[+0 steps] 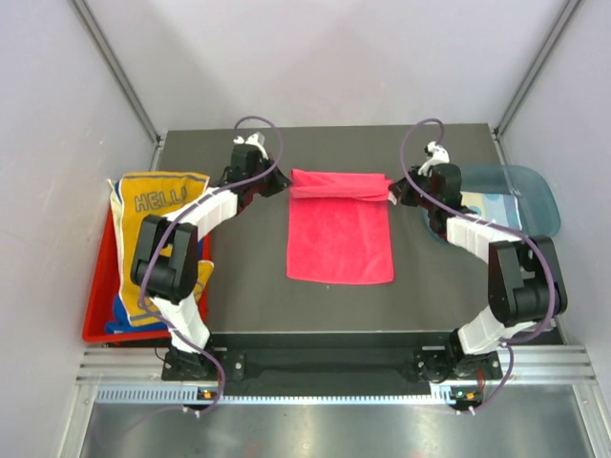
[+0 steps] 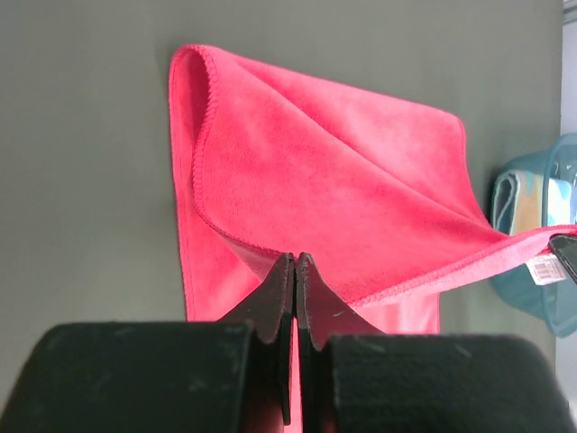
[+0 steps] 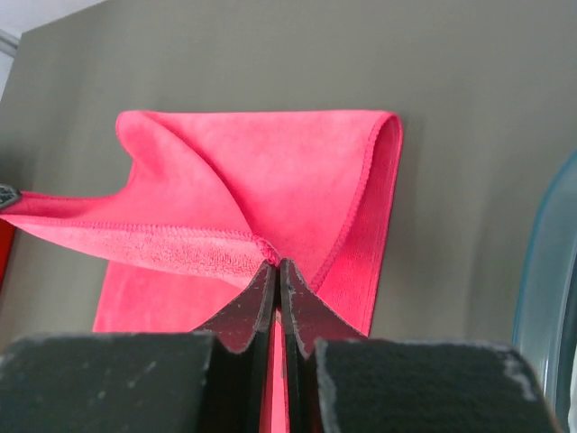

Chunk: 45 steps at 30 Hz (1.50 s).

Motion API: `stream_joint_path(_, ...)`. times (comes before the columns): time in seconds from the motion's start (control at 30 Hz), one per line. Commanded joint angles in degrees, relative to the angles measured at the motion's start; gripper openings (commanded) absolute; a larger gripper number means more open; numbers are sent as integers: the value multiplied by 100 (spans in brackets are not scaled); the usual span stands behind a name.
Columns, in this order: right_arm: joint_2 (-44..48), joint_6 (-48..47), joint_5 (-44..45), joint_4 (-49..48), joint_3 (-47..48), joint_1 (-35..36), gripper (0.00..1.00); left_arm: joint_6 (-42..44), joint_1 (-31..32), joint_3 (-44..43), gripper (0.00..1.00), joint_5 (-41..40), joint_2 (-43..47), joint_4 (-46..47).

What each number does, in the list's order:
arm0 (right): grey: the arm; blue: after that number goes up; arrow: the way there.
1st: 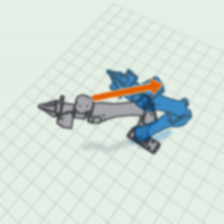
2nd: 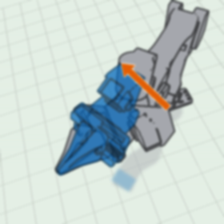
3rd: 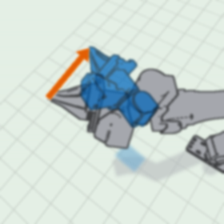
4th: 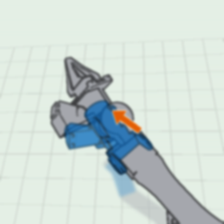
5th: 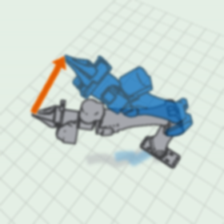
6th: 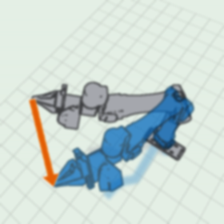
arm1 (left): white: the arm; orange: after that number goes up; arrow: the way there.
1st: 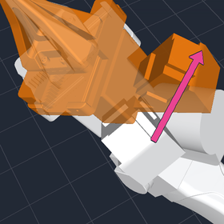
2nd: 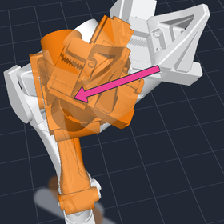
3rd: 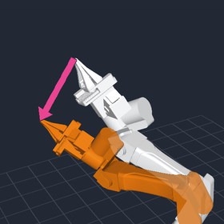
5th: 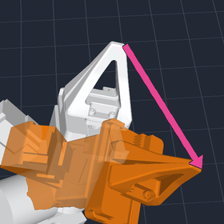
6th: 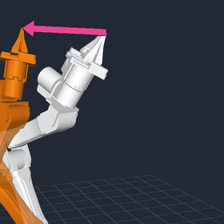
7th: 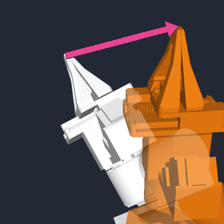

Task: Fold and stack the towels
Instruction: Fold the towel

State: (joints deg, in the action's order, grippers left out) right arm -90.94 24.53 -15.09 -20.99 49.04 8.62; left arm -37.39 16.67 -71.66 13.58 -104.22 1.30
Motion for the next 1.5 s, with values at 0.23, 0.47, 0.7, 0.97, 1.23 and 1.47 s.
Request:
stream_joint_path(0.23,867,95,112,-247,-649,210,0,47,126,934,0,-312,1097,142)
stream_joint_path(0.47,1192,104,173,-116,-913,280,0,144,205,1092,0,-436,1528,-104)
stream_joint_path(0.7,1359,104,121,69,-1159,333,3,197,390,1321,0,-532,1704,-394)
stream_joint_path(0.97,1491,122,15,209,-1528,351,24,197,768,1699,0,-497,1291,-490)
stream_joint_path(1.23,1649,183,287,1157,-1292,456,31,126,935,2094,0,-699,1106,-420)
stream_joint_path(1.47,1263,236,1456,2063,-432,1325,34,82,979,2209,0,-743,1018,-359)
